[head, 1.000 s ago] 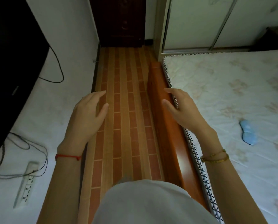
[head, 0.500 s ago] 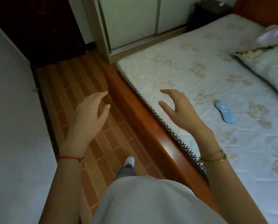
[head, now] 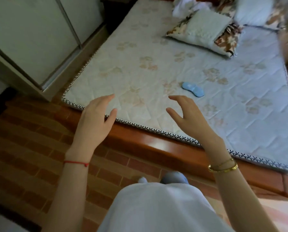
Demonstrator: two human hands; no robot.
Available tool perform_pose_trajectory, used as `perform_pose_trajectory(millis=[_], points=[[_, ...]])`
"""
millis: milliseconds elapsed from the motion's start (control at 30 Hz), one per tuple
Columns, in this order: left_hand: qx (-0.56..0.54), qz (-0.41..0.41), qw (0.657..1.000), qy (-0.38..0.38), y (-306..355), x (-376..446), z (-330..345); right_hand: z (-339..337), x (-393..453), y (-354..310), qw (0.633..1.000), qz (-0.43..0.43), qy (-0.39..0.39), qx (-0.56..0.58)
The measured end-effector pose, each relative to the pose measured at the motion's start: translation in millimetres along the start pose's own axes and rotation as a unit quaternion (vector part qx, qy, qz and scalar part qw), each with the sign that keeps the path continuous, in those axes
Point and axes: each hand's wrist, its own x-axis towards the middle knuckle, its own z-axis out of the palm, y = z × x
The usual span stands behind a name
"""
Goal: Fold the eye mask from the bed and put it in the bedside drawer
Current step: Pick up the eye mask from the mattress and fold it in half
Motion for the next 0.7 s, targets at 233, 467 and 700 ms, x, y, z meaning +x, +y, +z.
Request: perform_pose_trajectory(millis=[233, 467, 700], points=[[-0.033, 0.085, 0.995, -0.051, 5, 45, 28, -5, -17, 17, 0.994, 0.095, 0.050, -0.019], [-0.056, 0.128, 0.987, -0.080, 31, 74, 51, -17, -21, 43, 0.987, 0.144, 0.073, -0.019], [-0.061, 0.157, 0.982, -0.090, 56, 104, 72, -34, -12, 73, 0.982, 0.167, 0.087, -0.027]])
